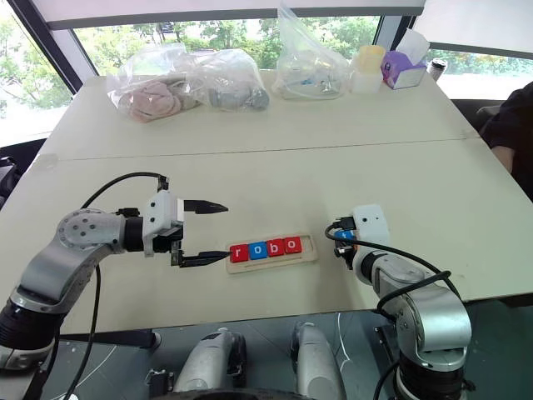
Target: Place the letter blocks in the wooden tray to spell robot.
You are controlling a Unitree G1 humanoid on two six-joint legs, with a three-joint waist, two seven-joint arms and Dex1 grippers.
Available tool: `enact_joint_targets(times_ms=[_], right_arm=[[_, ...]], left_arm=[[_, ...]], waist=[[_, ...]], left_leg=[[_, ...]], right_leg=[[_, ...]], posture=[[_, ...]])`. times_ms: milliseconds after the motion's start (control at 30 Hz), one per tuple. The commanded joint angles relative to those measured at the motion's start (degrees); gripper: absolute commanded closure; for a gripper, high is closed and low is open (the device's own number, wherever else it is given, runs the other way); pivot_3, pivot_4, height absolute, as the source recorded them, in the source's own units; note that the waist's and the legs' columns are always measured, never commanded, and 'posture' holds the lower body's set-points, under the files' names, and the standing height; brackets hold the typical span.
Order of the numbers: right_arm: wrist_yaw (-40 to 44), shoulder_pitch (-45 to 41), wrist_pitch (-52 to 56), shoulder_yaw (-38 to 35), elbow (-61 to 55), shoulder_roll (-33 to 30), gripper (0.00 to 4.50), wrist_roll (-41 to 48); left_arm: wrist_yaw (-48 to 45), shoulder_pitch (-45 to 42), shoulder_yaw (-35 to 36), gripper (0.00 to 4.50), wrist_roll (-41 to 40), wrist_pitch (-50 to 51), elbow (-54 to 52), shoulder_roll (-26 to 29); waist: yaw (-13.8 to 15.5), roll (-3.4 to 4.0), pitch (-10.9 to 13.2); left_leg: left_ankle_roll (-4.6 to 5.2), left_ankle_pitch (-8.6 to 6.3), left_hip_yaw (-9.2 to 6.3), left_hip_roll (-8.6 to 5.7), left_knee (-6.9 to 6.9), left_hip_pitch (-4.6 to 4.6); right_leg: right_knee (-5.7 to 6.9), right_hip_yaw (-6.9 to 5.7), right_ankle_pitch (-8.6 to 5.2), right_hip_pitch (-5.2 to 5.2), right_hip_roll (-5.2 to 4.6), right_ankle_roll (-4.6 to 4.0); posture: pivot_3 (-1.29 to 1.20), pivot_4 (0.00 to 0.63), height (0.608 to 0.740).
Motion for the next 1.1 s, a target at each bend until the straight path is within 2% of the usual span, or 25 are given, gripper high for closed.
enact_joint_targets(times_ms=[33, 100, 167, 200, 267, 367, 467, 567, 667, 733, 900, 1100], right_arm=[[-0.05, 0.28, 0.64, 0.34, -2.09, -0.56, 2.31, 0.00], [0.57, 0.19, 1.20, 0.42, -2.30, -1.29, 1.38, 0.42], [2.19, -0.35, 2.51, -0.01, -3.31, -2.81, 0.26, 1.53], [2.87, -0.74, 3.08, -0.23, -3.57, -3.38, 0.06, 1.93], [8.10, -1.78, 2.97, -0.11, -5.03, -8.21, 0.06, 5.40], [20.34, -2.54, -5.12, 0.54, -4.41, -21.20, 0.06, 10.60], [33.62, -0.87, -24.53, 2.53, 2.56, -34.09, 0.06, 8.71], [42.38, 0.59, -40.53, 6.01, 10.61, -40.22, 0.06, 5.66], [49.23, 0.62, -54.40, 11.66, 19.17, -43.43, 0.06, 0.87], [51.56, -2.28, -59.69, 14.67, 25.68, -42.91, 0.06, -1.27], [55.85, -9.04, -67.04, 19.11, 37.95, -40.00, 0.06, -4.18], [60.25, -15.40, -70.48, 20.28, 47.59, -38.67, 0.06, -5.74]], left_arm=[[0.51, -1.09, 2.09, 0.00, -1.43, 0.75, -2.16, 0.23], [0.64, -1.05, 2.01, 0.00, -1.27, 0.98, -2.39, 0.42], [0.80, -1.14, 1.96, 0.00, -1.29, 1.26, -2.45, 0.48], [0.84, -1.30, 1.91, 0.00, -1.31, 1.35, -2.36, 0.47], [0.86, -1.59, 1.76, 0.00, -1.16, 1.40, -2.10, 0.52], [0.84, -2.28, 1.42, 0.00, -0.87, 1.43, -1.53, 0.38], [0.88, -3.10, 0.73, 0.00, -0.46, 1.10, -0.96, -0.17], [0.91, -4.04, 0.18, 0.00, -0.01, 0.75, -0.27, -0.71], [1.12, -4.61, 0.05, 0.00, 0.44, 0.58, 0.11, -1.15], [1.23, -4.80, 0.10, 0.00, 0.75, 0.62, 0.28, -1.28], [1.42, -4.29, 0.39, 0.00, 0.94, 0.71, -0.39, -1.03], [2.59, -3.04, 0.58, 0.00, 0.70, 1.59, -2.38, -1.05]], waist=[[0.01, 0.00, 0.00], [-0.01, 0.00, 0.00], [-0.01, 0.00, 0.00], [-0.01, 0.00, 0.00], [-0.01, 0.02, 0.01], [0.00, 0.01, 0.03], [0.06, -0.05, 0.06], [0.06, -0.12, 0.09], [0.08, -0.14, 0.10], [0.01, -0.14, 0.10], [0.05, -0.15, 0.11], [0.24, -0.16, 0.11]], left_leg=[[0.00, 0.00, -0.01, 0.01, 0.00, 0.01], [0.00, 0.00, -0.03, 0.02, 0.01, 0.02], [0.00, 0.00, -0.04, 0.03, 0.01, 0.04], [0.00, 0.00, -0.04, 0.05, 0.01, 0.04], [0.00, 0.00, -0.04, 0.05, 0.01, 0.03], [0.00, 0.00, -0.03, 0.02, 0.01, 0.02], [0.01, 0.00, -0.07, -0.05, 0.01, 0.02], [0.00, 0.00, -0.13, -0.19, 0.01, 0.04], [0.01, 0.00, -0.14, -0.23, 0.02, 0.04], [0.01, 0.00, -0.13, -0.25, 0.02, 0.04], [0.02, 0.01, -0.06, -0.25, 0.09, 0.06], [0.02, 0.01, -0.05, -0.28, 0.09, 0.04]], right_leg=[[0.00, 0.00, -0.05, 0.00, 0.00, 0.08], [0.01, 0.00, -0.05, 0.01, 0.01, 0.09], [0.01, 0.00, -0.05, 0.02, 0.01, 0.08], [0.01, 0.00, -0.05, 0.02, 0.01, 0.08], [-0.01, 0.00, -0.06, 0.02, 0.00, 0.08], [-0.04, 0.00, -0.06, 0.02, -0.03, 0.09], [-0.10, -0.02, -0.07, 0.07, -0.03, 0.11], [-0.13, -0.05, -0.09, 0.12, -0.01, 0.12], [-0.13, -0.05, -0.09, 0.13, -0.01, 0.12], [-0.12, -0.04, -0.09, 0.13, -0.02, 0.12], [-0.05, 0.00, -0.08, 0.11, -0.02, 0.12], [-0.03, -0.02, -0.07, 0.13, -0.01, 0.12]], posture=[[0.00, 0.150, 0.740], [0.00, 0.150, 0.740], [0.00, 0.150, 0.740], [0.00, 0.150, 0.740], [0.00, 0.150, 0.740], [0.00, 0.150, 0.740], [0.00, 0.150, 0.740], [0.00, 0.150, 0.740], [0.00, 0.150, 0.740], [0.00, 0.150, 0.740], [0.00, 0.150, 0.740], [0.00, 0.150, 0.740]])
